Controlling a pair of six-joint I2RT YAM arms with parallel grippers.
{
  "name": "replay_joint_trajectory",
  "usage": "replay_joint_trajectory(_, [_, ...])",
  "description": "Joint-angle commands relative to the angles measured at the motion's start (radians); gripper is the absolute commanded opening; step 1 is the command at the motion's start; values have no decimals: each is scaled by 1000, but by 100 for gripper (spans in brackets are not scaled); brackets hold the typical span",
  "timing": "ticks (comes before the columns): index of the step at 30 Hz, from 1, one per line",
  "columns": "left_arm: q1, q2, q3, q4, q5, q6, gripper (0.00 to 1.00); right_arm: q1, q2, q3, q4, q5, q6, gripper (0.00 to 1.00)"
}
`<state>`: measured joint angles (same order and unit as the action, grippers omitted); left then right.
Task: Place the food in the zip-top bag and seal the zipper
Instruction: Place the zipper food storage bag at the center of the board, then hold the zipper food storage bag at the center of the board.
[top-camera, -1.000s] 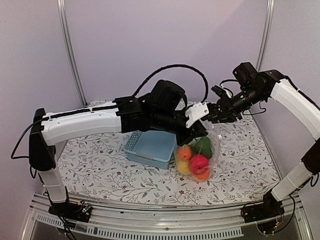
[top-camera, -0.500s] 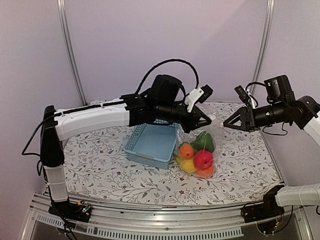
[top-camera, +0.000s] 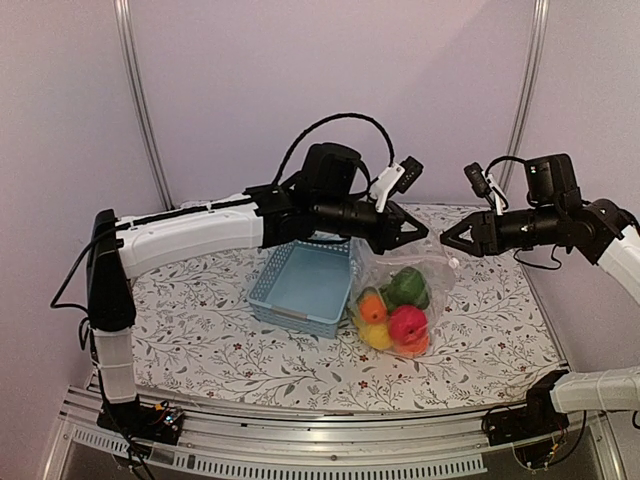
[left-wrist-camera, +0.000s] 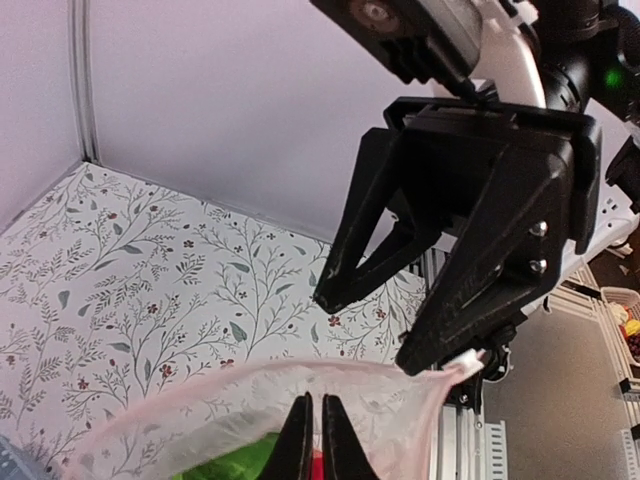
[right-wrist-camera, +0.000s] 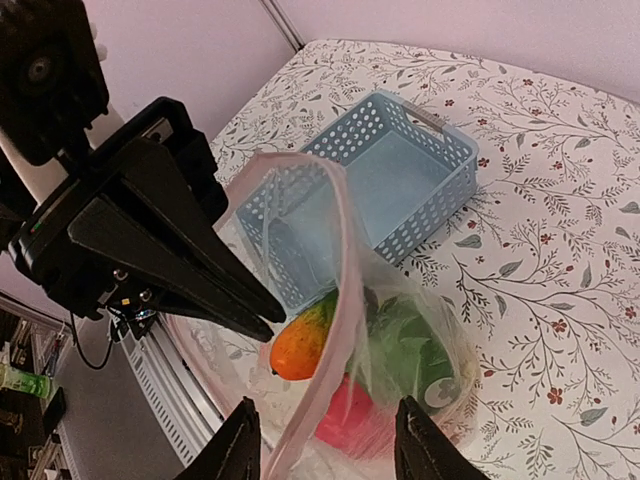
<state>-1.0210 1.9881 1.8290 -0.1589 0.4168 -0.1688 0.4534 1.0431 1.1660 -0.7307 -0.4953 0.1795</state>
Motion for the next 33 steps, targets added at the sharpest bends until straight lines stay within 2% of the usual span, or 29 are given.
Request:
replay_joint_trajectory(1, [34, 14, -5, 34, 25, -17, 4, 5, -6, 27, 17, -41, -73, 46])
replay_joint_trajectory(7, [50, 36, -14, 62, 45, -39, 3, 7, -22, 15, -37, -184, -90, 58])
replay_joint_trajectory(20, [73, 66, -28, 67, 43, -49, 3, 32, -96, -73, -111, -231, -94, 57])
replay_joint_trajectory(27, [87, 85, -4, 60, 39, -53, 3, 54, -128, -158, -85, -214, -113, 57])
replay_joint_trajectory(33, [89, 82, -4, 49, 33, -48, 3, 65, -82, -164, -11, -203, -133, 50])
